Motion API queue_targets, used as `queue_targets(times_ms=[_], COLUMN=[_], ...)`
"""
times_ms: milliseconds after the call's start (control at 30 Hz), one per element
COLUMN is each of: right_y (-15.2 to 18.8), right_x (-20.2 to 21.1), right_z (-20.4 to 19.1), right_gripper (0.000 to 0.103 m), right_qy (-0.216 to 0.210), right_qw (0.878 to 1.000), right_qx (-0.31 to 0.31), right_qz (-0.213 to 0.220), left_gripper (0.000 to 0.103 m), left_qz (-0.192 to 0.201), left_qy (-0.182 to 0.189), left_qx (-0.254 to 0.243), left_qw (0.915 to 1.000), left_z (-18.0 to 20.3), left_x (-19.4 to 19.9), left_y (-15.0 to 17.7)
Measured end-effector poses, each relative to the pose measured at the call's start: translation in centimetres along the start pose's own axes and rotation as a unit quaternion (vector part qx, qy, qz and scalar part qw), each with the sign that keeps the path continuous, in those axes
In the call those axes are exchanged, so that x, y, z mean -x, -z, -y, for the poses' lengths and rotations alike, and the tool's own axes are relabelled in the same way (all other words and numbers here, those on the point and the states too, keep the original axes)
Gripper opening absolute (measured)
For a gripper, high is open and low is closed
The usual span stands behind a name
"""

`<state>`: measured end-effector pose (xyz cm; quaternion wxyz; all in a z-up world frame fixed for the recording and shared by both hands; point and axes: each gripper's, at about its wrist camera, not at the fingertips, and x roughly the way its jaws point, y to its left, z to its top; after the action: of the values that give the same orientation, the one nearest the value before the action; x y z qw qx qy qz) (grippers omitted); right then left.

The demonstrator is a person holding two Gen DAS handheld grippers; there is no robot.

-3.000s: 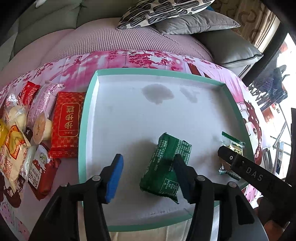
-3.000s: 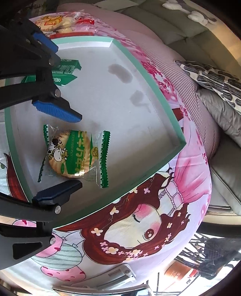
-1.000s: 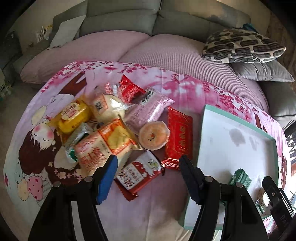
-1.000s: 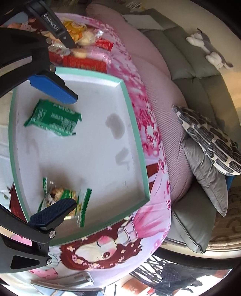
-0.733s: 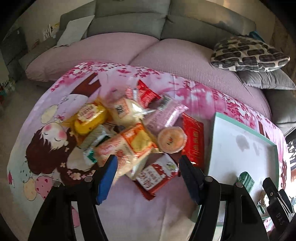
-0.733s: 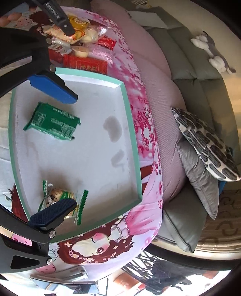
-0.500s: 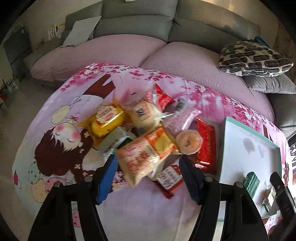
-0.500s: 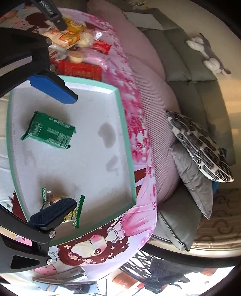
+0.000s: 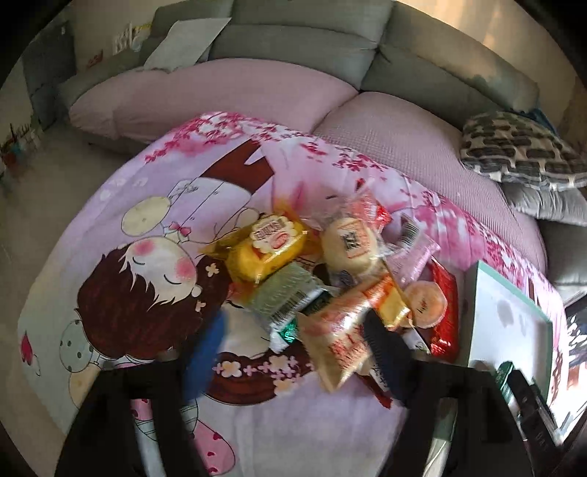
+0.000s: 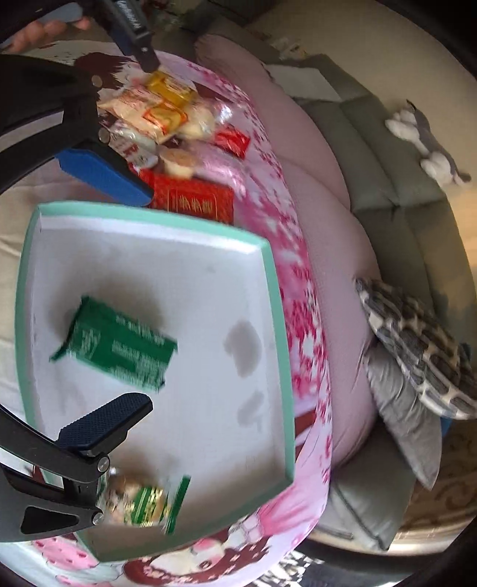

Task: Organize snacks
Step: 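Withdraw both grippers from the tray back toward the snack pile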

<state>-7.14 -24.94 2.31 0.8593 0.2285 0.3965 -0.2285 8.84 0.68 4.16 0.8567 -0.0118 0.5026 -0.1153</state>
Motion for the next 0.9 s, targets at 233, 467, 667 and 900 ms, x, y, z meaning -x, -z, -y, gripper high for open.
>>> queue_targets(times_ms=[233,467,667,900], right_y=[0.8,1.6,1.5,1.1], right_x=[-0.9,-1.8,-1.8,-3.1], right_z=[-2.8,-5.7,-8.2,-11.3], right_gripper=[0.103,0.103,0.103,0.103], right_qy=[0.006,-0.001,-0.014,-0.005], right_qw=[0.999,0.997,0.997,0.995], right_qx=[0.038,0.066,0.074,0.084], right_qz=[-0.009,-0.033,-0.032,-0.051], left_gripper=[0.103,0.103,0.103,0.103], left_qz=[-0.006,0.015,0.012,-0.014], left_qy=[0.008,0.030,0.033,-0.002], left_qx=[0.034,0.031,0.010,-0.018], left_qw=[0.9994,0.9990,0.9993,0.9997], left_z=[-2.3,-2.4,-2.1,-2.1], left_x=[-1.2,-1.5,-1.9,-2.8], left_y=[-0.6,-1.1,-1.5,-1.5])
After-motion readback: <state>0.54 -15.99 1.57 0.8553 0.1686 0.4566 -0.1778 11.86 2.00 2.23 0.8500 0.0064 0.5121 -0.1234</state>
